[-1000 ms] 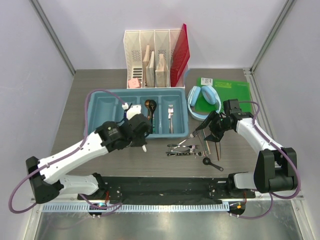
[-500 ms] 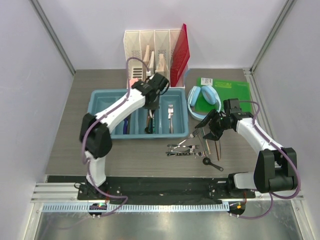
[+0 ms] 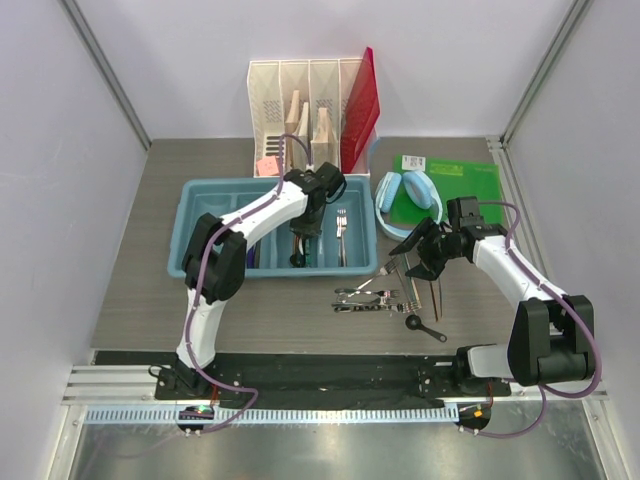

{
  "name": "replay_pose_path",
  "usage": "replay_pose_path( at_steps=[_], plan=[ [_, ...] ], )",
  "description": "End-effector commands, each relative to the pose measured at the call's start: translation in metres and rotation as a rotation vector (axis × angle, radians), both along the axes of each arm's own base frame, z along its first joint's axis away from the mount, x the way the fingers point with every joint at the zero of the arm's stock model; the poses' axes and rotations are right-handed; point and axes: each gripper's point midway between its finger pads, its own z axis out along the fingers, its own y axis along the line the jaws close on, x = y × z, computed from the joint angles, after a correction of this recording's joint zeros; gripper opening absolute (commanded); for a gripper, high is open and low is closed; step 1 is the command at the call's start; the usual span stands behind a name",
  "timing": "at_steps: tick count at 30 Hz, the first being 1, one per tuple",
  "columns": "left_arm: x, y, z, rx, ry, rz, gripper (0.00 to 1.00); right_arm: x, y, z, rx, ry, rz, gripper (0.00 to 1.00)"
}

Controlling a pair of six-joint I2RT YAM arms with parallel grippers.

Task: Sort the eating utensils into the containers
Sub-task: Place the spoon in the storage box, then pick up the fork at the center of the board.

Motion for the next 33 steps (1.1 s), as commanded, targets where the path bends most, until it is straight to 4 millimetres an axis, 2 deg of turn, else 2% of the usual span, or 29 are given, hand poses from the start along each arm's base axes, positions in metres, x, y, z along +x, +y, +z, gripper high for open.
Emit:
replay_pose_path(
  at_steps=[1,4,9,11,14,18,19,21,22,23,25,26,28,29,31,32,33],
  plan=[
    [0.000,0.006,-0.002,0.027,0.009,-0.006,0.00,0.007,0.006,0.017,0.031,-0.062,0.012,0.70],
    [-0.002,0.009,-0.006,0.043,0.021,0.010,0.02,0.009,0.006,0.019,0.034,-0.066,0.009,0.70],
    [0.002,0.013,-0.002,0.047,-0.019,0.033,0.30,0.008,0.006,0.023,0.035,-0.069,0.004,0.70],
    [0.004,0.013,0.001,0.038,-0.042,0.052,0.31,0.004,0.005,0.020,0.030,-0.060,0.007,0.70],
    [0.007,0.012,0.014,0.009,-0.086,0.082,0.31,-0.001,0.004,0.017,0.020,-0.053,0.008,0.70],
    [0.002,0.006,0.053,-0.092,-0.136,0.130,0.32,0.000,0.000,0.017,-0.007,-0.055,0.008,0.70],
    [-0.003,0.003,0.071,-0.139,-0.154,0.127,0.32,0.003,0.000,0.019,-0.011,-0.061,0.009,0.70],
    [-0.015,0.000,0.084,-0.173,-0.174,0.121,0.33,0.005,-0.002,0.019,-0.023,-0.068,0.016,0.70],
    [-0.020,0.000,0.105,-0.222,-0.216,0.124,0.34,0.007,-0.003,0.019,-0.032,-0.073,0.016,0.70],
    [-0.031,0.003,0.100,-0.224,-0.201,0.122,0.37,0.006,-0.005,0.018,-0.049,-0.078,0.030,0.70],
    [-0.046,0.003,0.108,-0.280,-0.204,0.137,0.38,-0.001,-0.009,0.012,-0.077,-0.051,0.046,0.70],
    [-0.062,0.007,0.111,-0.320,-0.183,0.134,0.38,-0.005,-0.011,0.009,-0.091,-0.037,0.056,0.70],
    [-0.081,0.008,0.115,-0.382,-0.167,0.148,0.38,-0.022,-0.018,-0.006,-0.140,0.027,0.093,0.70],
    [-0.097,0.015,0.114,-0.398,-0.158,0.147,0.38,-0.028,-0.021,-0.011,-0.156,0.049,0.102,0.70],
    [-0.118,0.008,0.109,-0.448,-0.121,0.110,0.36,-0.044,-0.025,-0.024,-0.179,0.100,0.128,0.70],
    [-0.134,0.012,0.103,-0.459,-0.107,0.098,0.35,-0.048,-0.027,-0.028,-0.189,0.112,0.129,0.70],
    [-0.148,0.003,0.100,-0.472,-0.094,0.048,0.35,-0.052,-0.028,-0.030,-0.194,0.122,0.130,0.70]
  ],
)
